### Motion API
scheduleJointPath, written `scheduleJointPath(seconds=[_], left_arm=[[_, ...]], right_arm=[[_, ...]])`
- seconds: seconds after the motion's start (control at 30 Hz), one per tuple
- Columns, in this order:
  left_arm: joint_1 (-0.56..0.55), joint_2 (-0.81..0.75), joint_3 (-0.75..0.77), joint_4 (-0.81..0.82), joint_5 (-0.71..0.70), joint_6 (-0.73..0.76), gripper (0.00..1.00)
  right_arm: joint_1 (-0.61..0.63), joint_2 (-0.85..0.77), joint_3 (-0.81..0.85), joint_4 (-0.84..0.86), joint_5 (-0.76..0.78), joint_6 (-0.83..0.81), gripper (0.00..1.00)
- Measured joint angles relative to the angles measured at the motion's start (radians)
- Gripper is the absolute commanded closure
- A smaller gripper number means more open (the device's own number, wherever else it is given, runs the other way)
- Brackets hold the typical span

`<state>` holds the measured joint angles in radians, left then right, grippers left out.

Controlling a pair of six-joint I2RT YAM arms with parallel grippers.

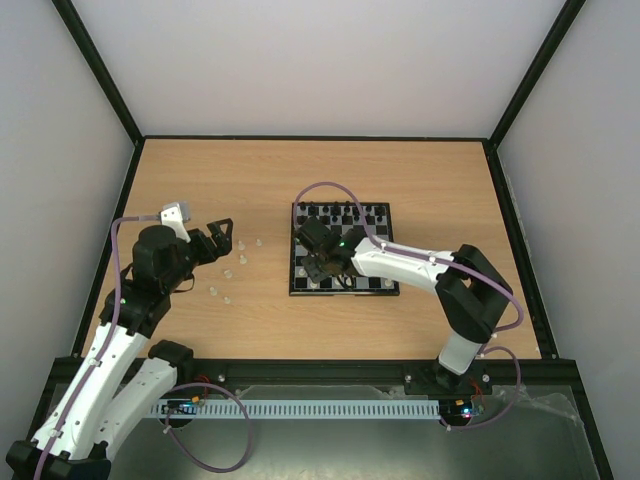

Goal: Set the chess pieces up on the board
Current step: Place the chess piece on the chessboard.

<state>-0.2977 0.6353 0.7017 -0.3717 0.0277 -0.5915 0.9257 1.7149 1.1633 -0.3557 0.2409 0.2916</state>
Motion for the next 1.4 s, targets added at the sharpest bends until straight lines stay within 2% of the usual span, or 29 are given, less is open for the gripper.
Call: scheduleJointPath(seconds=[0.47, 0.9, 1.4], left_arm=[[0.000, -0.011, 0.000, 0.000, 0.000, 0.000, 0.00], [0.000, -0.011, 0.000, 0.000, 0.000, 0.000, 0.01], [0.000, -0.010, -0.001, 0.001, 0.000, 0.000, 0.00]], right_arm=[[-0.025, 0.050, -0.002, 0.001, -0.019, 0.012, 0.76], [-0.027, 0.101, -0.002, 0.004, -0.065, 0.013, 0.88], [-0.028, 0.117, 0.020, 0.016, -0.084, 0.012, 0.86]])
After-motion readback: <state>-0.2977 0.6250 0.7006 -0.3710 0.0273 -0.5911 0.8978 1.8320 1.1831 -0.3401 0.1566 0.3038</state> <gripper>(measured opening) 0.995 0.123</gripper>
